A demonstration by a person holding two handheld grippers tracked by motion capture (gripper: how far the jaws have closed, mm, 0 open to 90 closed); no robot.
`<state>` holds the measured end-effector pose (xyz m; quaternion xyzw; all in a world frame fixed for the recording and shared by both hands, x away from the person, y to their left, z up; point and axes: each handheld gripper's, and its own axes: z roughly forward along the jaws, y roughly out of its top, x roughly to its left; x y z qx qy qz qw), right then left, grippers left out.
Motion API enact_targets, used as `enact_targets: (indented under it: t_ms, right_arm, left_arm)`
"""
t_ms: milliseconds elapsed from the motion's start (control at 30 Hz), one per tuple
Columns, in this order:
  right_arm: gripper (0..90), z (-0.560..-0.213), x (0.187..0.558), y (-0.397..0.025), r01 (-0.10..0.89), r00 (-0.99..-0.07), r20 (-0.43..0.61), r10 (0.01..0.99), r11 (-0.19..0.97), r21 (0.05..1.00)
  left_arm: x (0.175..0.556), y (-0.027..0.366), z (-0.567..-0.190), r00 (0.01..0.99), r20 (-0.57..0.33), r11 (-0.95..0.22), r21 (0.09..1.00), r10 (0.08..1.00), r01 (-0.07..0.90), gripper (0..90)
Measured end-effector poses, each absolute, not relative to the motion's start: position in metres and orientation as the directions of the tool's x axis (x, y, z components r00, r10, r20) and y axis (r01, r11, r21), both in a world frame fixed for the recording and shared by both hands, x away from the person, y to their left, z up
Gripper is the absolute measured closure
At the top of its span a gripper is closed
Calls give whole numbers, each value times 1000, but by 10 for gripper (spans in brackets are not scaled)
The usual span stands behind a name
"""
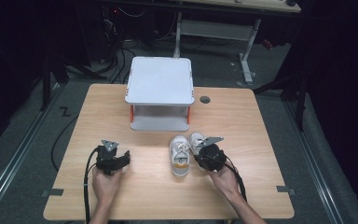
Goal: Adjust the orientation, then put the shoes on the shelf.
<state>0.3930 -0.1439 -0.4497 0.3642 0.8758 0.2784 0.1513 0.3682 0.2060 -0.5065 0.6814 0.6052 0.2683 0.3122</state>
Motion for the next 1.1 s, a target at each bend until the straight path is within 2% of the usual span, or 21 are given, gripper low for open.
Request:
enact_targets:
  t_ms: [333,367,400,433,467,500,800,1000,1100]
  right_arm:
    - [695,-449,391,-141,571,-715,24,699,563,598]
    - [643,-449,391,-142,567,-714,23,699,560,604]
    - [643,-449,391,-142,567,-714,23,699,560,604]
    - [595,-448,392,-144,573,-709,38,704,544,613]
    - [595,-448,392,-144,573,-709,38,704,544,613]
    - [559,-446,391,-147,575,-709,60,703,527,626]
    - [547,-440,385,-165,562,-710,100,697,475,677]
    - [567,-431,375,-199,532,-680,132,721,361,766]
    - [568,-432,375,-227,523,-626,143,767,276,806]
  left_arm:
    - [368,206,-506,124,-3,-80,748,992,659,330]
    - [368,206,-506,124,-3,-80,748,992,658,330]
    - [368,206,-506,124,-3,-80,748,992,658,330]
    - [368,206,-506,124,-3,-80,748,992,658,330]
    - [368,206,-506,124,-3,-80,748,992,659,330]
    - [368,205,-507,123,-5,-78,750,992,657,330]
    - [368,206,-506,123,-9,-75,748,992,660,330]
    - [368,206,-506,123,-4,-79,747,992,660,329]
    - [368,205,-507,121,-6,-76,749,993,658,326]
